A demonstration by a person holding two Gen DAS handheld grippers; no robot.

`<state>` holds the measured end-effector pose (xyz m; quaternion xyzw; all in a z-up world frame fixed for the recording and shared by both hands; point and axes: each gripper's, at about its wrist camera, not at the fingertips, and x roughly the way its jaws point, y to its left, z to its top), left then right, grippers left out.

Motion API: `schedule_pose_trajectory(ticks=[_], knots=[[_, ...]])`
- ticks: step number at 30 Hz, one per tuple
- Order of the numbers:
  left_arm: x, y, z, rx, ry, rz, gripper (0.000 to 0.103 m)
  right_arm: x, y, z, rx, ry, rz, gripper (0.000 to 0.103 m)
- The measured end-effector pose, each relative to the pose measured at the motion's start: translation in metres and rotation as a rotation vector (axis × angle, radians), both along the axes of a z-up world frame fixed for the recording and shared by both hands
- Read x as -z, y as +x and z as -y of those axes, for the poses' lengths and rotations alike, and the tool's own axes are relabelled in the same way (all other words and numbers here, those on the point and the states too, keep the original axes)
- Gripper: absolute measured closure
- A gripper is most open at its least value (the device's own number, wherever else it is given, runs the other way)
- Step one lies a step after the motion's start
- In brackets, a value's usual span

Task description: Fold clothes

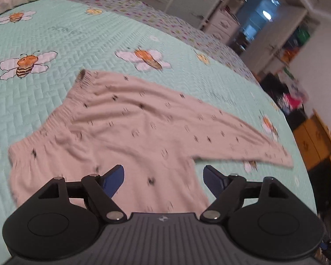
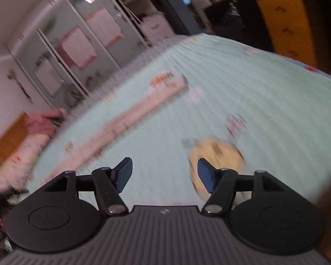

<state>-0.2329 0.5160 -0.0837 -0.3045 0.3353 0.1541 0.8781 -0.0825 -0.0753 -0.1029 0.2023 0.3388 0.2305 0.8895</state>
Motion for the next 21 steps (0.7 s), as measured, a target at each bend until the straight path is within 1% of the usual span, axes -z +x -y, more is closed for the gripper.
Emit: schedule_pose_trajectory(ticks=[1, 2, 4, 9, 11, 12, 13, 14, 16, 17, 20, 21], knots=[[0.0, -0.004, 0.005, 0.01, -0.01, -0.012, 0.021, 0.004, -0.011, 0.0, 0.001, -0.019, -0.003, 0.036], [0.0, -0.007, 0.009, 0.02, -0.021, -0.026, 0.021, 0.008, -0.017, -0.004, -0.003, -0.061, -0.001, 0.036], [0.001, -0.015, 0.017, 0.036, -0.036, -0.051, 0.021, 0.015, -0.017, -0.01, 0.0, -0.112, -0.004, 0.036], [0.001, -0.04, 0.026, 0.038, -0.028, -0.088, 0.021, 0.032, -0.012, -0.025, 0.012, -0.221, -0.013, 0.036], [0.001, -0.049, 0.026, 0.025, -0.032, -0.11, 0.02, 0.037, -0.012, -0.026, 0.012, -0.209, -0.029, 0.037], [0.002, -0.052, 0.026, 0.018, -0.032, -0.12, 0.021, 0.037, -0.01, -0.03, 0.001, -0.204, -0.03, 0.039], [0.002, -0.056, 0.027, 0.011, -0.033, -0.131, 0.02, 0.036, -0.011, -0.034, -0.012, -0.213, -0.029, 0.058], [0.003, -0.059, 0.027, 0.006, -0.033, -0.141, 0.02, 0.034, -0.018, -0.037, -0.029, -0.228, -0.03, 0.081], [0.002, -0.062, 0.028, 0.004, -0.033, -0.152, 0.02, 0.026, -0.022, -0.047, -0.074, -0.226, -0.037, 0.086], [0.001, -0.063, 0.028, 0.002, -0.032, -0.154, 0.02, 0.019, -0.022, -0.054, -0.1, -0.222, -0.025, 0.088], [-0.007, -0.067, 0.028, -0.013, -0.031, -0.146, 0.02, -0.024, -0.021, -0.071, -0.142, -0.195, 0.083, 0.088], [-0.01, -0.068, 0.027, -0.022, -0.029, -0.14, 0.02, -0.043, -0.02, -0.072, -0.137, -0.168, 0.131, 0.088]])
